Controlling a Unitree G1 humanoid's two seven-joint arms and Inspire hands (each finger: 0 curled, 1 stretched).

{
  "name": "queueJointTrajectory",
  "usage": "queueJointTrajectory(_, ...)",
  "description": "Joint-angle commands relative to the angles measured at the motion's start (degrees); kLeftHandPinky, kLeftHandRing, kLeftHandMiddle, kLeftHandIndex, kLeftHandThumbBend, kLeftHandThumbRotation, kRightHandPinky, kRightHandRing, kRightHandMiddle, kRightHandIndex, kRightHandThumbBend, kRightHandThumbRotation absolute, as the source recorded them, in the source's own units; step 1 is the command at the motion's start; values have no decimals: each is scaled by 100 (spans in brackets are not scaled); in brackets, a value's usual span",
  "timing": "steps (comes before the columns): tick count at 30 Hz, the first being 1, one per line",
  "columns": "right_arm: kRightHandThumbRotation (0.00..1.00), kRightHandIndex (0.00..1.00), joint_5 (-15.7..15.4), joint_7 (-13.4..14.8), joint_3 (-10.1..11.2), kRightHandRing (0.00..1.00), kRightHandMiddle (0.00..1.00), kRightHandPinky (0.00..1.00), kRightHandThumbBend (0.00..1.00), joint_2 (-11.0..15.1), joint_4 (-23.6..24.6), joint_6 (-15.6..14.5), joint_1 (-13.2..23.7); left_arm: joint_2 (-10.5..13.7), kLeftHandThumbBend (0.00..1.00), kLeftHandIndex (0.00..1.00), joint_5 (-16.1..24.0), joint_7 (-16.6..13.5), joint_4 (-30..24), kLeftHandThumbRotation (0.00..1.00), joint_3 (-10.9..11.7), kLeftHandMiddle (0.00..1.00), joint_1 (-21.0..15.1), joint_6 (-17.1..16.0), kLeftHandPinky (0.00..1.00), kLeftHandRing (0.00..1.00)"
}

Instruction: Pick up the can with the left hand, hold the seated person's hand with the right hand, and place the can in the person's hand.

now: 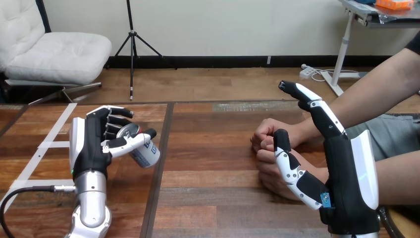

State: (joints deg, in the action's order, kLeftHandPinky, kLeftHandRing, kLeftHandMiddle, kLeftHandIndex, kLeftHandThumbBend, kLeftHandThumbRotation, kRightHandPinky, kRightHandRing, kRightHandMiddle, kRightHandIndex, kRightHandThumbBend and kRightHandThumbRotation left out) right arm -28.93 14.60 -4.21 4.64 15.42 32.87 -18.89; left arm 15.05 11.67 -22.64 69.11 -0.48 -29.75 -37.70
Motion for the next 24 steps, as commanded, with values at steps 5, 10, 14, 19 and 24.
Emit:
queueJointTrajectory(5, 0, 82, 83, -27, 11, 85, 84, 83, 21, -23, 233, -5, 281, 3, 78, 53, -97, 105, -627, 0, 113, 48, -104, -415, 40, 41)
queueJointTrajectory(10, 0, 82, 76, -28, 17, 85, 84, 83, 21, -23, 236, -9, 284, -5, 78, 54, -94, 177, -769, 0, 127, 48, -34, -497, 39, 41)
queueJointTrajectory(14, 0, 82, 85, -41, 30, 85, 84, 83, 22, -14, 230, -7, 293, -15, 78, 54, -78, 229, -906, 0, 132, 49, 35, -569, 38, 41)
queueJointTrajectory(19, 0, 82, 8, -97, 65, 86, 85, 83, 24, 20, 303, -107, 276, -29, 78, 54, -40, 241, -1025, 0, 141, 49, 101, -640, 38, 41)
queueJointTrajectory(24, 0, 84, -285, -350, 169, 87, 87, 83, 29, 156, 595, -535, 211, -56, 78, 54, -60, 296, -1157, 0, 152, 49, 162, -668, 39, 41)
